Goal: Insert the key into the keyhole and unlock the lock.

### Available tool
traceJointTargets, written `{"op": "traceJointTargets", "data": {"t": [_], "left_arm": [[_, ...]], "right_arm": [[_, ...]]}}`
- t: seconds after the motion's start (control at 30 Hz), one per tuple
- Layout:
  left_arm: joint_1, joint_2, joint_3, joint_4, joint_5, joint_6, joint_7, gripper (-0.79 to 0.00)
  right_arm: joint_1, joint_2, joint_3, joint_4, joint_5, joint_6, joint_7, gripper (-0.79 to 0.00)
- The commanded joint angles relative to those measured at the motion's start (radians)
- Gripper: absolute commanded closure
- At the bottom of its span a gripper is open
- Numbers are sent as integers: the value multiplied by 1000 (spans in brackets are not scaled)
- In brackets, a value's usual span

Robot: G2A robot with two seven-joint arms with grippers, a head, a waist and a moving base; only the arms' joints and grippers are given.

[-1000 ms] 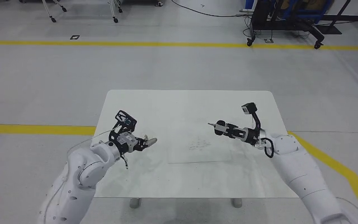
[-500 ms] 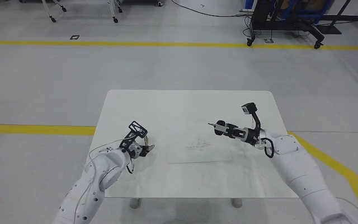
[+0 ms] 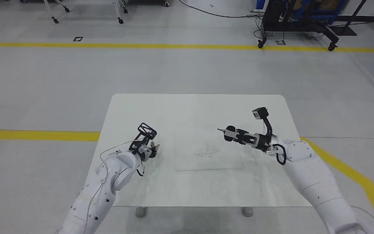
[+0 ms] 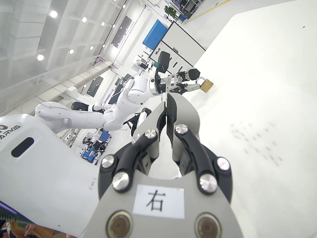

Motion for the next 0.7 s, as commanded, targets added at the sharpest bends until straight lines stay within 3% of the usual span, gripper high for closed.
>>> {"op": "traceJointTargets", "data": {"t": [0.0, 0.27, 0.5, 0.6, 0.67], "left_arm": [[-3, -1, 5, 4, 0, -2, -11, -191], [-12, -8, 18, 13, 12, 14, -32, -228], [-11, -10, 15, 9, 14, 16, -38, -182], [-9, -10, 13, 7, 17, 13, -47, 0], [-7, -9, 10, 7, 19, 10, -52, 0]], "right_arm": [[0, 0, 0, 0, 0, 0, 0, 0], [0, 0, 0, 0, 0, 0, 0, 0], [0, 0, 0, 0, 0, 0, 0, 0], [0, 0, 0, 0, 0, 0, 0, 0], [0, 0, 0, 0, 0, 0, 0, 0]]}}
